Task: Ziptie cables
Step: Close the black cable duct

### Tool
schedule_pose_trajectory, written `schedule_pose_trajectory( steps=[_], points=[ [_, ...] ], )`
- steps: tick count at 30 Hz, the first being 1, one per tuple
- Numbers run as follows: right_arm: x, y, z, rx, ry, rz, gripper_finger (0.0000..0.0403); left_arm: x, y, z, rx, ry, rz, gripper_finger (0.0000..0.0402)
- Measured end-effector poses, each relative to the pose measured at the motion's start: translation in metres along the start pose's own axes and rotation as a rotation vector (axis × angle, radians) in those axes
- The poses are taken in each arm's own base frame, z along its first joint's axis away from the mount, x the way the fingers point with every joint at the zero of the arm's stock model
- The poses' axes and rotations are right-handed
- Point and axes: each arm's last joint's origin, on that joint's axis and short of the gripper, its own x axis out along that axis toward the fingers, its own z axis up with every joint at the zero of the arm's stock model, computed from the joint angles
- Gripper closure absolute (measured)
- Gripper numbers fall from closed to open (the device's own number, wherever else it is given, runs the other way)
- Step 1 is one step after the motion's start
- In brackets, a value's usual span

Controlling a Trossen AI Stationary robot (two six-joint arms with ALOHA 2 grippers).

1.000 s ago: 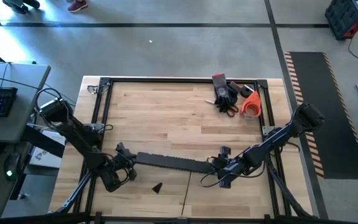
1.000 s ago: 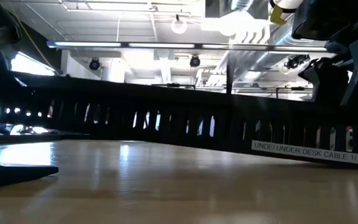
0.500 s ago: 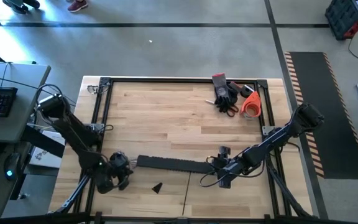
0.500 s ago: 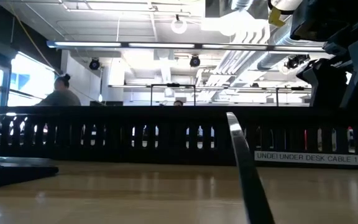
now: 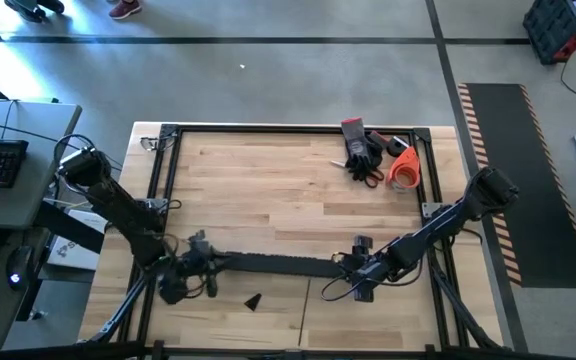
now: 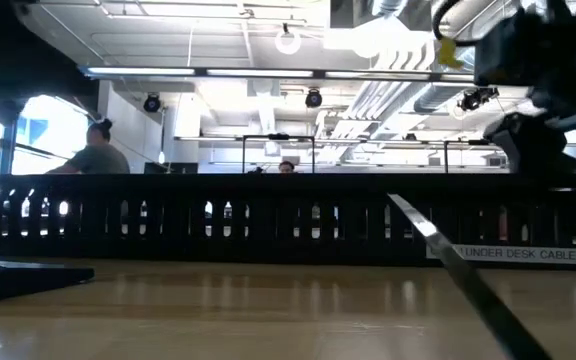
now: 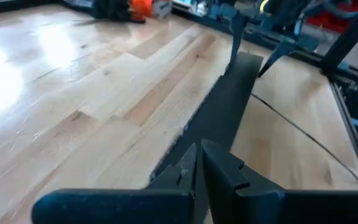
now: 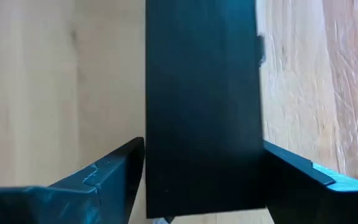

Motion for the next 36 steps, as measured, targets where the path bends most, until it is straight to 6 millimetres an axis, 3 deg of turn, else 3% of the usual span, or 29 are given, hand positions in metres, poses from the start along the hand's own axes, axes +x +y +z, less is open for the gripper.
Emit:
schedule_pose_trajectory(
  steps=[9, 17, 20, 24, 27, 30, 34, 36],
  points=[
    [-0.002, -0.004, 0.003, -0.049, 0.054, 0.012, 0.0128, 0.045, -0.009, 0.022, 0.072, -0.015, -0.133, 0.0402],
    [-0.046, -0.006, 0.028, -0.089, 0.266, -0.070, 0.0128, 0.069, -0.007, 0.029, 0.094, -0.068, -0.167, 0.0402],
    [-0.063, -0.001, 0.042, -0.126, 0.174, -0.151, 0.0128, 0.072, -0.014, 0.036, 0.120, -0.077, -0.191, 0.0402],
    [-0.067, 0.015, 0.059, -0.140, -0.139, -0.211, 0.0140, 0.072, -0.028, 0.050, 0.164, -0.108, -0.246, 0.0402],
    [-0.056, 0.023, 0.064, -0.096, -0.380, -0.244, 0.0185, 0.072, -0.036, 0.058, 0.200, -0.133, -0.264, 0.0402],
    [-0.040, 0.024, 0.059, -0.015, -0.563, -0.259, 0.0259, 0.077, -0.037, 0.054, 0.227, -0.124, -0.254, 0.0402],
    [-0.009, 0.011, 0.036, 0.110, -0.579, -0.134, 0.0367, 0.098, -0.030, 0.023, 0.176, 0.001, -0.240, 0.0402],
    [0.013, 0.004, 0.017, 0.138, -0.488, -0.059, 0.0393, 0.110, -0.021, -0.004, 0.132, 0.115, -0.190, 0.0402]
  ],
)
